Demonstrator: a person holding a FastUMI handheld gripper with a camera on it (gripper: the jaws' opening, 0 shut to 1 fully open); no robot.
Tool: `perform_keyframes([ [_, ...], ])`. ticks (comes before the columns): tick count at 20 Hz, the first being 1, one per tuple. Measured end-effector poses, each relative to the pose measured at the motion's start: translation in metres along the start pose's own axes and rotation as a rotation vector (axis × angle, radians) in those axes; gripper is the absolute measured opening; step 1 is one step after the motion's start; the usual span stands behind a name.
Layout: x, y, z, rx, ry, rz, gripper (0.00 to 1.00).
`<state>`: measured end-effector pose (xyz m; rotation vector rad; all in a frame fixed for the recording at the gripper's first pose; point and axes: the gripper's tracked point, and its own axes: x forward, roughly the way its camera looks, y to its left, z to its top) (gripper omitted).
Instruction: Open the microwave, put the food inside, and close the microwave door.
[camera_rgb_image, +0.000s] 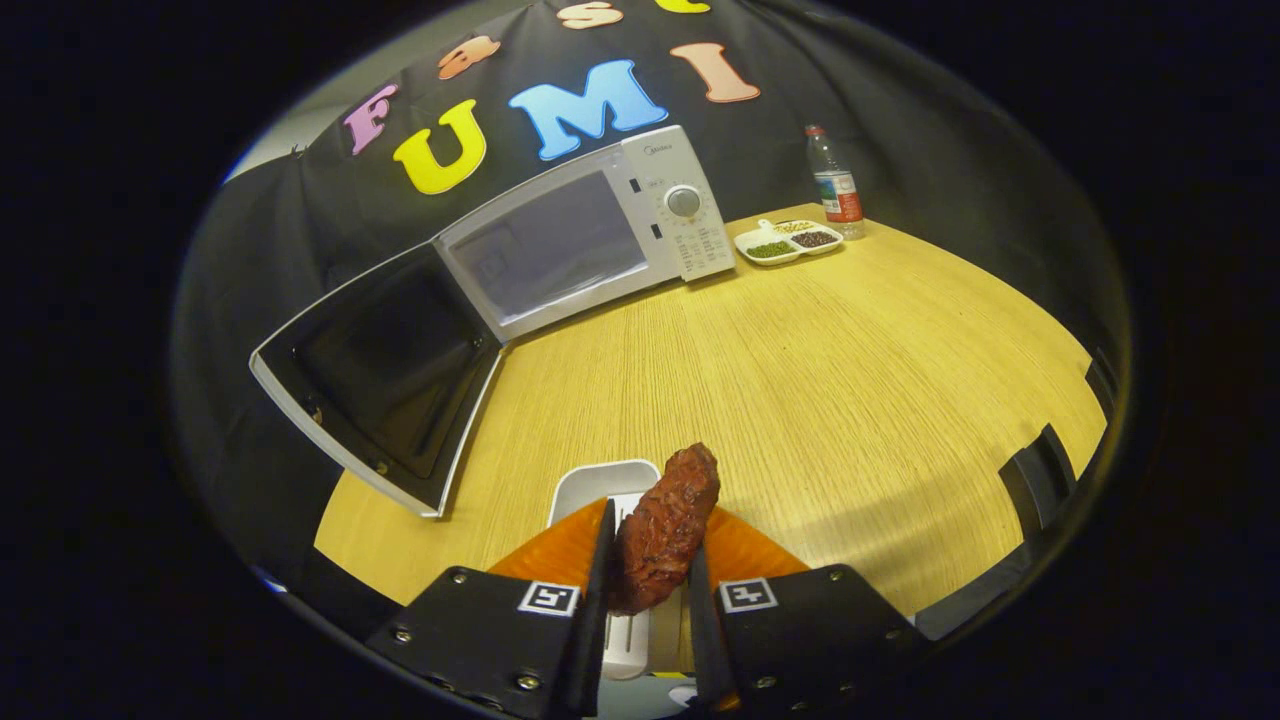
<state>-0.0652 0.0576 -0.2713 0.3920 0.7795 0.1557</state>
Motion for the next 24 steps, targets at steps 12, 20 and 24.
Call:
perform_keyframes([
  [12,-0.01,0.038,0.047,0.006,-0.046,0.048,0.13],
  [20,0.014,0.069,0.112,-0.061,-0.134,0.075,0.13],
  [24,0.043,0.089,0.144,-0.069,-0.158,0.1,0.13],
])
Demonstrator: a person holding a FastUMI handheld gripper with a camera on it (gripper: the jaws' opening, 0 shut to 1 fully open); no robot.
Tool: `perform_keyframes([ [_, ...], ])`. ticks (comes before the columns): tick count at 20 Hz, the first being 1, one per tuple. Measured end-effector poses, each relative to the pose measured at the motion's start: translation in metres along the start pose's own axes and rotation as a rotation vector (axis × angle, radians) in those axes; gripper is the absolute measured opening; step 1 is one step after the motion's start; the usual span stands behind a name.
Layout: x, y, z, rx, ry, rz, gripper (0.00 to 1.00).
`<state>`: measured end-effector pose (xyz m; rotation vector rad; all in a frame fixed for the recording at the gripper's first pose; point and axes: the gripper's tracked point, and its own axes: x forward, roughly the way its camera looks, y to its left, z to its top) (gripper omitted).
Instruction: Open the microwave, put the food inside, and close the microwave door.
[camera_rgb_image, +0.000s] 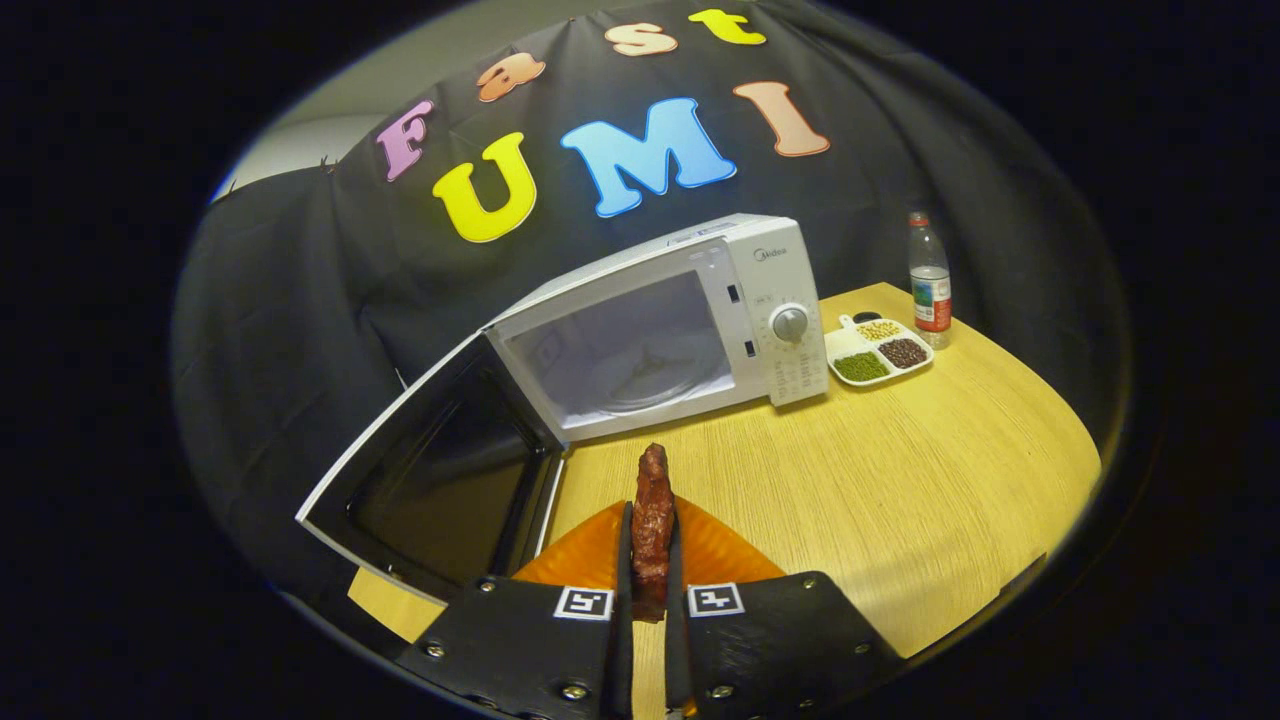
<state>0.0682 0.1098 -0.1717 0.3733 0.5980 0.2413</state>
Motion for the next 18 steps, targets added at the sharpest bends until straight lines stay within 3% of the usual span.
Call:
perform_keyframes([
  [11,0.111,0.027,0.064,-0.055,-0.079,0.046,0.13],
  [18,0.181,0.034,0.081,-0.068,-0.157,0.066,0.13],
])
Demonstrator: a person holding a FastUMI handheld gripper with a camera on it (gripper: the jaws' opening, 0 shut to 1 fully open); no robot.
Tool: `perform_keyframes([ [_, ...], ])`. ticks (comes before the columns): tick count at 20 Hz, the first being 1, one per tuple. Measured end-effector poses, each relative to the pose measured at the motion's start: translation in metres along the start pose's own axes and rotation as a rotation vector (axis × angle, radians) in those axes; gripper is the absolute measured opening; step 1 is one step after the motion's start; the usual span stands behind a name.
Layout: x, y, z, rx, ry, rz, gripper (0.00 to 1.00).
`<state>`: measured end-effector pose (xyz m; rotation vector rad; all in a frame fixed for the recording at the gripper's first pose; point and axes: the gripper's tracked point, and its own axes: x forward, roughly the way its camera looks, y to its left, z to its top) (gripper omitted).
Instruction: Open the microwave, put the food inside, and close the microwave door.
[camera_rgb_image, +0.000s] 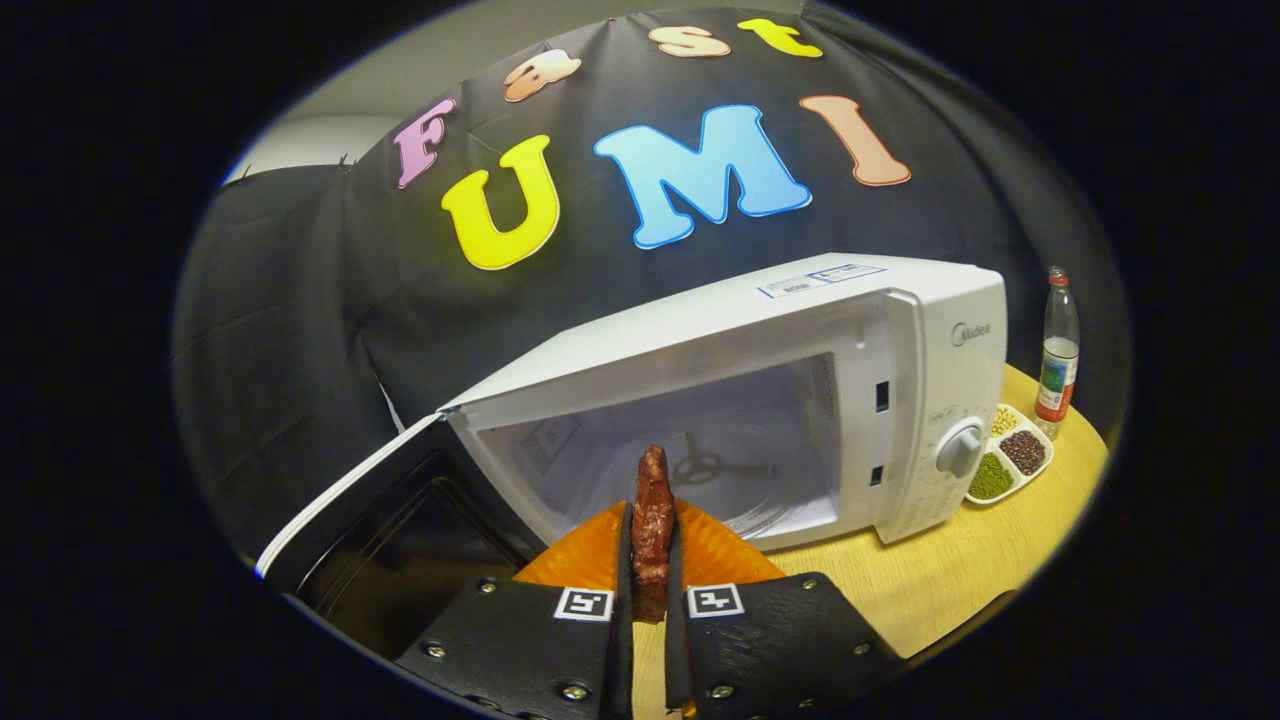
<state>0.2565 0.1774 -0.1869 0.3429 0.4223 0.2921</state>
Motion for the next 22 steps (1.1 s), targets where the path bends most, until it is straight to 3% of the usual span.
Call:
perform_keyframes([
  [12,0.104,-0.008,0.005,0.14,-0.114,-0.004,0.13],
  [17,0.117,-0.019,0.0,0.107,-0.119,-0.034,0.13],
  [19,0.116,-0.03,-0.001,0.04,-0.119,-0.08,0.16],
  [22,0.119,-0.049,-0.002,-0.064,-0.095,-0.161,0.33],
])
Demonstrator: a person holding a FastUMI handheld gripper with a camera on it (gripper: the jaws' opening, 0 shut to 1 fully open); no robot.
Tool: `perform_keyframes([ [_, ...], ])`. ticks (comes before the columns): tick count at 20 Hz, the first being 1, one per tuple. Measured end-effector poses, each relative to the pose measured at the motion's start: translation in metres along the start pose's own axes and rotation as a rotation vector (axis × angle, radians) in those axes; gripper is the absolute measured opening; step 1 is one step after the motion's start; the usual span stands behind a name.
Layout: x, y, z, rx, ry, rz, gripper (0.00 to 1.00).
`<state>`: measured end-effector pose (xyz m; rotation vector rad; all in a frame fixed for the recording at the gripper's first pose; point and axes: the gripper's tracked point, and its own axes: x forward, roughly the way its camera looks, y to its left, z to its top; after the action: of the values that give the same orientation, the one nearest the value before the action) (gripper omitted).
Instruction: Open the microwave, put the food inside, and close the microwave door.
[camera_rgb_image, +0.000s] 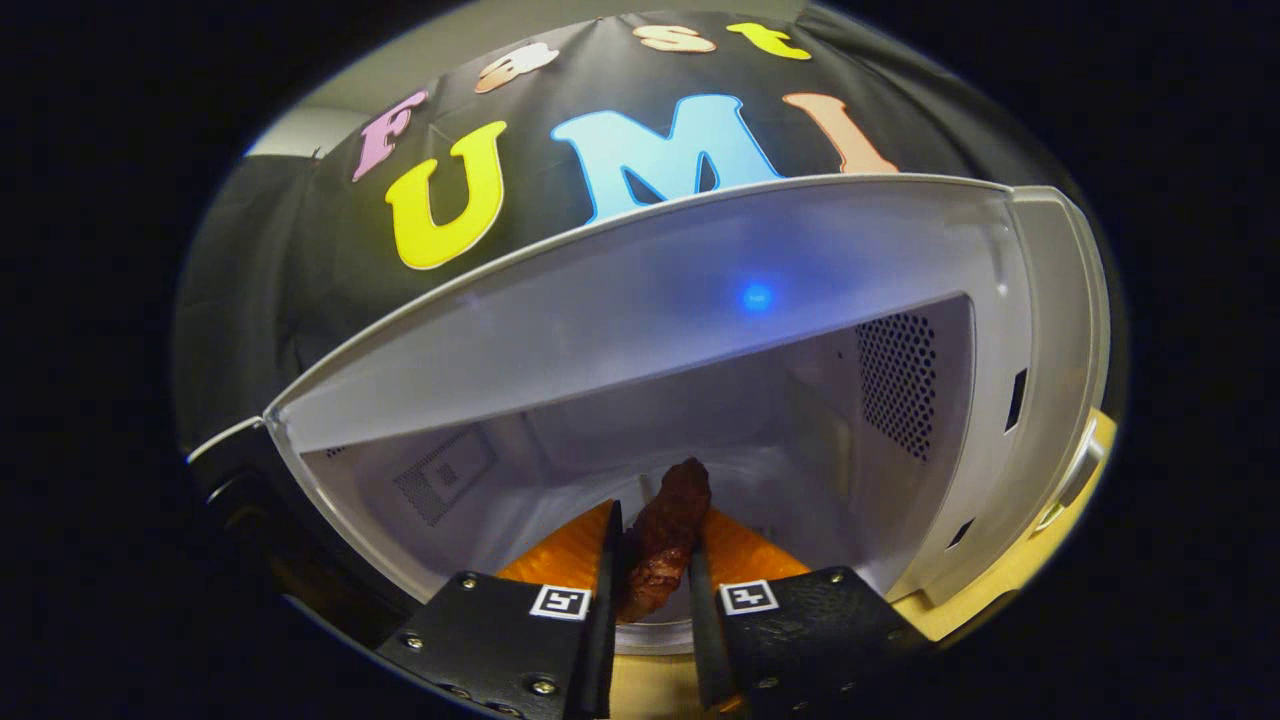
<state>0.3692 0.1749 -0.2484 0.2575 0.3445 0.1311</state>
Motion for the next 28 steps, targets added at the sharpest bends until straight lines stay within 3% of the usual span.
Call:
perform_keyframes([
  [1,0.001,-0.006,-0.001,-0.055,0.004,-0.031,0.37],
  [4,-0.003,-0.019,0.007,-0.238,-0.022,-0.109,0.99],
  [9,-0.02,-0.008,0.022,-0.353,-0.065,-0.068,0.99],
  [19,-0.161,0.039,0.053,-0.256,-0.095,0.071,0.97],
  [28,-0.288,0.116,0.072,-0.175,-0.114,0.275,0.97],
])
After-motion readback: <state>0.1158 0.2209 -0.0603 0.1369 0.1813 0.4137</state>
